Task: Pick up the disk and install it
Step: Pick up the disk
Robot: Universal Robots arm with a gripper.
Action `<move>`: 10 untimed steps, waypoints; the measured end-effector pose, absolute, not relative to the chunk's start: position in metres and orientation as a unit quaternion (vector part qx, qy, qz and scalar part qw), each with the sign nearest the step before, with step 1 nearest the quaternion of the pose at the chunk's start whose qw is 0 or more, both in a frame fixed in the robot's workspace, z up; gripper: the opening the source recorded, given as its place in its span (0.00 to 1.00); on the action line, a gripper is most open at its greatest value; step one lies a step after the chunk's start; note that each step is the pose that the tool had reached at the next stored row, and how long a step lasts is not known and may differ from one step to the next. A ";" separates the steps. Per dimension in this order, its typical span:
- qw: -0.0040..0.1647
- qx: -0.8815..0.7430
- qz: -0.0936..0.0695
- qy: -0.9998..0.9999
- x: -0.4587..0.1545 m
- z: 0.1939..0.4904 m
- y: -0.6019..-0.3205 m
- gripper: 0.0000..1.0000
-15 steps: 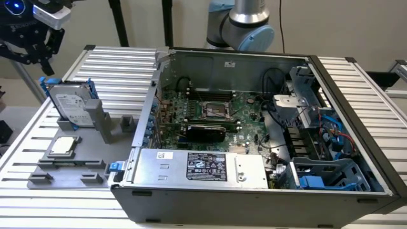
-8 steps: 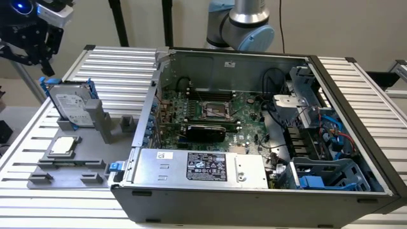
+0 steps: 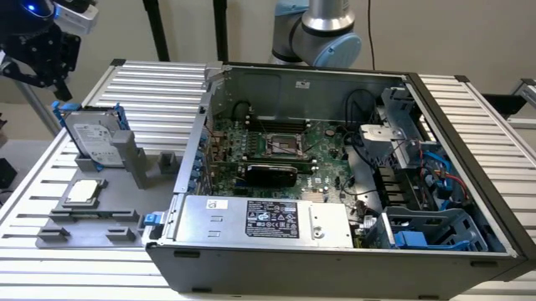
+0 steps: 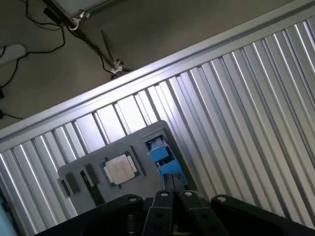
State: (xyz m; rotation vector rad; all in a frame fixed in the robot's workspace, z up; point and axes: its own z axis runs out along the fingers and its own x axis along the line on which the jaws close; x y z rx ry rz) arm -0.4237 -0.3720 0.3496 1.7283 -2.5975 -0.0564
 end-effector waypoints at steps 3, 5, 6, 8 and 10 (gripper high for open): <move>0.011 0.576 -0.018 -0.817 -0.424 0.350 -0.372 0.00; 0.011 0.591 -0.017 -0.806 -0.424 0.349 -0.372 0.00; 0.011 0.598 -0.017 -0.801 -0.424 0.349 -0.372 0.00; 0.012 0.613 -0.017 -0.790 -0.424 0.349 -0.372 0.00; 0.012 0.627 -0.017 -0.779 -0.424 0.349 -0.372 0.00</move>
